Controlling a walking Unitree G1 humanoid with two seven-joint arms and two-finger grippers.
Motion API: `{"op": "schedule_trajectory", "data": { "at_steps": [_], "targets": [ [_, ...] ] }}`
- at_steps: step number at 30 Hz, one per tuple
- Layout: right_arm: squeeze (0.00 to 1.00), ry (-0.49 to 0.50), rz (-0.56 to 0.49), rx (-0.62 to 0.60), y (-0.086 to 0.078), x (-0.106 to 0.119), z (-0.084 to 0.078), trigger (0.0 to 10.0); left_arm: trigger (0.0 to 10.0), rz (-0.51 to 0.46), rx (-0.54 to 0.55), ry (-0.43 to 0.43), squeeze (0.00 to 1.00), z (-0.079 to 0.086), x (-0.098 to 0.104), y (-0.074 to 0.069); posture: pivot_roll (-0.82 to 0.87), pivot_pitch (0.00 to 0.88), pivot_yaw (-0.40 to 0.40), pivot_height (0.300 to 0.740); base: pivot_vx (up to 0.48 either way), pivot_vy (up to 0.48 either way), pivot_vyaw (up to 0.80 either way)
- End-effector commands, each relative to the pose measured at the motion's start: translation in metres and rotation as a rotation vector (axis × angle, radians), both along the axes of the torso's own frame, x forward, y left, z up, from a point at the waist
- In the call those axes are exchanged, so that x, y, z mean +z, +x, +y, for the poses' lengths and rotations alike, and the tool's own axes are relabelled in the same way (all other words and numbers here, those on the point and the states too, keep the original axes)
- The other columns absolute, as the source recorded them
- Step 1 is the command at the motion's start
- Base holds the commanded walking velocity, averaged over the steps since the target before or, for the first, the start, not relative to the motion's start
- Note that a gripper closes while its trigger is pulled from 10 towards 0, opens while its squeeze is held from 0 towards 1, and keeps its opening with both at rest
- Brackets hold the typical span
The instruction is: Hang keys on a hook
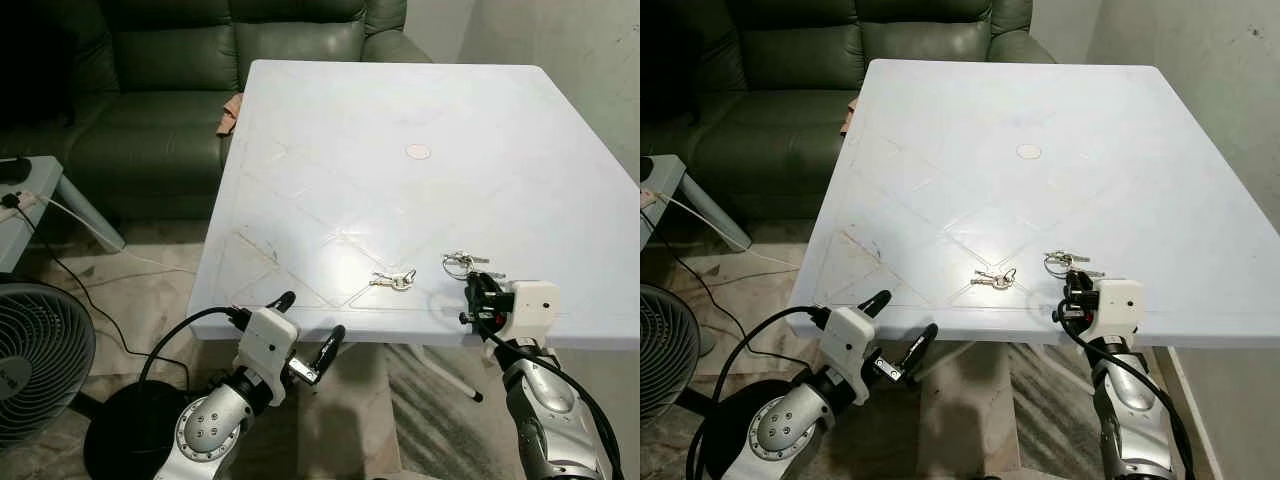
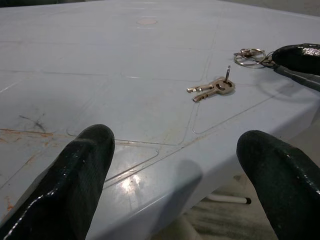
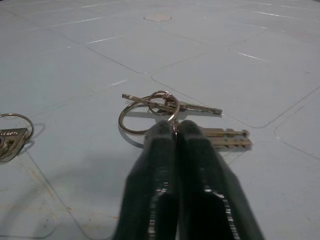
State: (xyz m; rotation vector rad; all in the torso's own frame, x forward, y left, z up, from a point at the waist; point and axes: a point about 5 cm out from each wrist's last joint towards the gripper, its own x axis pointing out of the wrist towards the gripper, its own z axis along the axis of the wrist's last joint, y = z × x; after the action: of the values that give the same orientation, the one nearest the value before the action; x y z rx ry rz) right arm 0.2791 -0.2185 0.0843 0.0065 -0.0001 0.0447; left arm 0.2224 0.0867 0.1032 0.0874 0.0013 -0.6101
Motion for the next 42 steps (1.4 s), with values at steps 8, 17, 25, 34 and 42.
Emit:
{"op": "schedule_trajectory", "data": {
  "at_steps": [8, 17, 25, 34, 42],
  "targets": [
    [0.00, 0.003, 0.007, -0.016, -0.003, -0.003, -0.004, 0.0, 10.0, -0.009, -0.012, 0.009, 0.00, -0.001, 0.002, -0.001, 0.03, 0.126, 0.003, 0.740, 0.000, 0.000, 0.00],
    [0.00, 0.046, -0.075, -0.022, 0.002, 0.015, -0.004, 0.0, 10.0, -0.013, -0.010, 0.009, 0.00, -0.001, 0.002, 0.001, 0.03, 0.118, 0.002, 0.740, 0.000, 0.000, 0.00],
    [0.00, 0.095, -0.208, -0.029, 0.015, 0.052, -0.003, 0.9, 10.0, -0.028, 0.001, 0.011, 0.00, -0.001, 0.004, 0.005, 0.03, 0.104, 0.001, 0.740, 0.000, 0.000, 0.00],
    [0.00, 0.111, -0.335, 0.002, 0.027, 0.095, 0.001, 10.0, 10.0, -0.051, 0.062, -0.017, 0.00, 0.006, 0.010, 0.018, 0.03, 0.078, -0.003, 0.740, 0.000, 0.000, 0.00],
    [0.00, 0.104, -0.374, 0.023, 0.020, 0.106, 0.004, 10.0, 10.0, -0.087, 0.187, -0.037, 0.00, 0.032, 0.017, 0.036, 0.02, 0.055, -0.007, 0.740, 0.000, 0.000, 0.00]
  ]
}}
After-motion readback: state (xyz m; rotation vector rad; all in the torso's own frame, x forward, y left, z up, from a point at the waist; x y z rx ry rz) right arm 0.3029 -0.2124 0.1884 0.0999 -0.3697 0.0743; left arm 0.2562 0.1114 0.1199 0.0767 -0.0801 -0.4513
